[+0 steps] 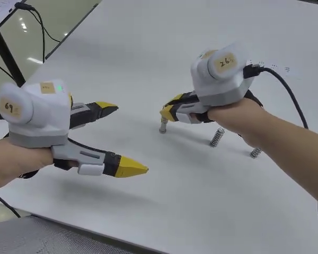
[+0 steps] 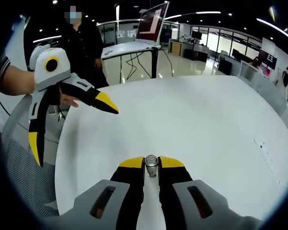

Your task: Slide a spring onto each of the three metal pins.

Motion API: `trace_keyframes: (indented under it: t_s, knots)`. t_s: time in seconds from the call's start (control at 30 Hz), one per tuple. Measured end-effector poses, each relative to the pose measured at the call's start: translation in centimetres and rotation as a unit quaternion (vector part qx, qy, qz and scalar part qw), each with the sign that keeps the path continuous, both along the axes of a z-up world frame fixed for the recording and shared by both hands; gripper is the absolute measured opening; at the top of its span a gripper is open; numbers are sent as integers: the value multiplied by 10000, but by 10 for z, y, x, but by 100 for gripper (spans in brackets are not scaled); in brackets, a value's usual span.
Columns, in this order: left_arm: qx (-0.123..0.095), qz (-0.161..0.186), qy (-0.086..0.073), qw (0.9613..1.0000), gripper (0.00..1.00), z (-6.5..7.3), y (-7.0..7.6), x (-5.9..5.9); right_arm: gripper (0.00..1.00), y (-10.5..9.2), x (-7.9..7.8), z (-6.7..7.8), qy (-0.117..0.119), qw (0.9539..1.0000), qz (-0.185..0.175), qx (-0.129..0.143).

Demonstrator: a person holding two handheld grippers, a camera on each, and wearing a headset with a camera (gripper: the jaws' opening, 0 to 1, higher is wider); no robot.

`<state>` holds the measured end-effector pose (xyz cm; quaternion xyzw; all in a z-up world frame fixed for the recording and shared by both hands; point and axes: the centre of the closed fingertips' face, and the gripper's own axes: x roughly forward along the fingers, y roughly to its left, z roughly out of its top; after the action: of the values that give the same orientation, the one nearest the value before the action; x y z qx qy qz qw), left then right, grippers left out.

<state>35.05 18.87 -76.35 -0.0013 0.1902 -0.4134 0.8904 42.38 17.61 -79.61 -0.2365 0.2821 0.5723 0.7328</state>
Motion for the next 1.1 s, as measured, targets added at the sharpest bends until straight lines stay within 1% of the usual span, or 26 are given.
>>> trace_keyframes:
  t_s: [0.03, 0.07, 0.13, 0.2, 0.27, 0.3, 0.33, 0.37, 0.4, 0.47, 0.53, 0.57, 0.6, 0.67, 0.73, 0.8, 0.93, 1.0, 1.1]
  knots:
    - [0, 0, 0, 10000, 96, 0, 0, 0, 8, 0, -1, -3, -4, 10000, 16, -35]
    - [-3, 3, -7, 10000, 96, 0, 0, 0, 8, -1, -1, -10, 5, 9999, 43, -99]
    - [-12, 8, -6, 10000, 96, 1, 0, 0, 8, -2, 0, -18, 16, 9999, 57, -140]
    - [-3, 11, -2, 10000, 96, 0, 0, 0, 8, -3, -3, -22, 57, 9998, 68, -184]
    - [-3, 22, -4, 10000, 96, 0, 1, 0, 8, -4, -6, -25, 49, 9997, 93, -232]
    - [-6, 19, -2, 10000, 96, 0, 1, 0, 8, -3, -3, -28, 61, 9996, 94, -244]
    - [-1, 19, 2, 10000, 96, 0, 1, 0, 8, -3, -4, -29, 69, 9996, 105, -252]
    - [6, 22, 4, 10000, 96, 0, 1, 1, 8, -2, -3, -25, 54, 9998, 85, -154]
    - [12, 23, 2, 10000, 96, 0, 1, 1, 8, -2, -4, -26, 84, 9998, 62, -173]
    - [-11, 27, 7, 10000, 96, 0, 0, 1, 8, -2, -5, -25, 64, 9998, 75, -158]
    - [-1, 12, 8, 10000, 96, 0, 0, 1, 9, -2, -7, -24, 113, 9998, 100, -160]
    - [-2, 12, 11, 10000, 96, 0, -1, 1, 9, -2, -9, -25, 198, 9996, 99, -178]
    - [-1, 10, 14, 10000, 96, -1, -1, 1, 9, -2, -10, -25, 218, 9995, 104, -185]
    - [1, 3, 28, 10000, 95, -1, -2, 1, 10, -2, -10, -24, 155, 9995, 141, -224]
    - [-9, 6, 35, 10000, 95, 0, -3, 1, 15, -1, -10, -23, 175, 9996, 126, -196]
    - [-11, 5, 24, 10000, 95, 0, -4, 2, 19, -2, -9, -22, 139, 9997, 83, -173]
    - [-15, -1, -5, 10000, 95, 4, -5, 3, 20, -3, -10, -15, 138, 9999, 43, -76]
    - [-29, 2, -18, 10000, 95, 6, -5, 5, 21, -5, -6, -13, 122, 9999, 49, -32]
    - [-29, 0, -38, 10000, 96, 9, -7, 6, 23, -13, -6, -3, 26, 9999, -10, 134]
